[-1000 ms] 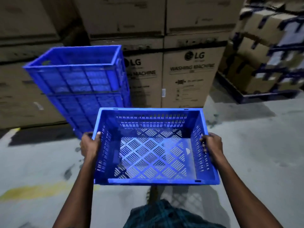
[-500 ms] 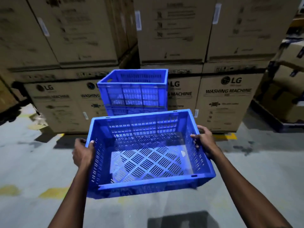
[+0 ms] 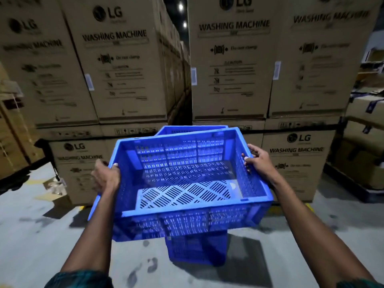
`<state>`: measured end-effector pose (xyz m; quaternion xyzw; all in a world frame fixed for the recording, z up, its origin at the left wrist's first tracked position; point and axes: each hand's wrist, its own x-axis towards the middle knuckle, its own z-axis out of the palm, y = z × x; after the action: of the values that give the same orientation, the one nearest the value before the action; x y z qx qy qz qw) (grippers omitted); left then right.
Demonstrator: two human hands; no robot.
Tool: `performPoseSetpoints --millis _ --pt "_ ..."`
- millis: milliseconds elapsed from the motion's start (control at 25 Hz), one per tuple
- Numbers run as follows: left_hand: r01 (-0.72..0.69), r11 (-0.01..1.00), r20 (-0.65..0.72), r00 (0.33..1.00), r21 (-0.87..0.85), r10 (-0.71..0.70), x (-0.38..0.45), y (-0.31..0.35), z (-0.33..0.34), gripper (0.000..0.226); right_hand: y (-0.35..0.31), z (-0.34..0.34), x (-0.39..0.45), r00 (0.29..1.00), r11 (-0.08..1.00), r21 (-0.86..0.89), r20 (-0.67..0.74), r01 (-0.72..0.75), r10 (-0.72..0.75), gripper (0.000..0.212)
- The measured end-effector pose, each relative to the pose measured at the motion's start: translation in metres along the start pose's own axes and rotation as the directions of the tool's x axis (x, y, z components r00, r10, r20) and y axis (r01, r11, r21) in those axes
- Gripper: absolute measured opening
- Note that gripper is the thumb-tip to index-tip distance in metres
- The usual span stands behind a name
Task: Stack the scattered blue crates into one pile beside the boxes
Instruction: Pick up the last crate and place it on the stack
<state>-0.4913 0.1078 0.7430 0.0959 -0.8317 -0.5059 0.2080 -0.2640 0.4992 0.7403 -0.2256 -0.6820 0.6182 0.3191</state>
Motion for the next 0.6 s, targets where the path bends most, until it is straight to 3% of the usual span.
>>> performPoseSetpoints --millis 240,600 --pt "-0.048 0.998 0.005 0.999 0.028 0.048 0.042 0.052 0.007 0.030 -0.063 0.005 0.046 0.996 0.994 0.063 -0.048 0.085 -0.082 0.050" --pt "-0.119 0.993 -0.014 0.993 0.021 0.119 0.095 0.126 0.060 0.029 -0.095 0.007 0.134 0.990 0.979 0.153 -0.052 0.136 -0.129 0.051"
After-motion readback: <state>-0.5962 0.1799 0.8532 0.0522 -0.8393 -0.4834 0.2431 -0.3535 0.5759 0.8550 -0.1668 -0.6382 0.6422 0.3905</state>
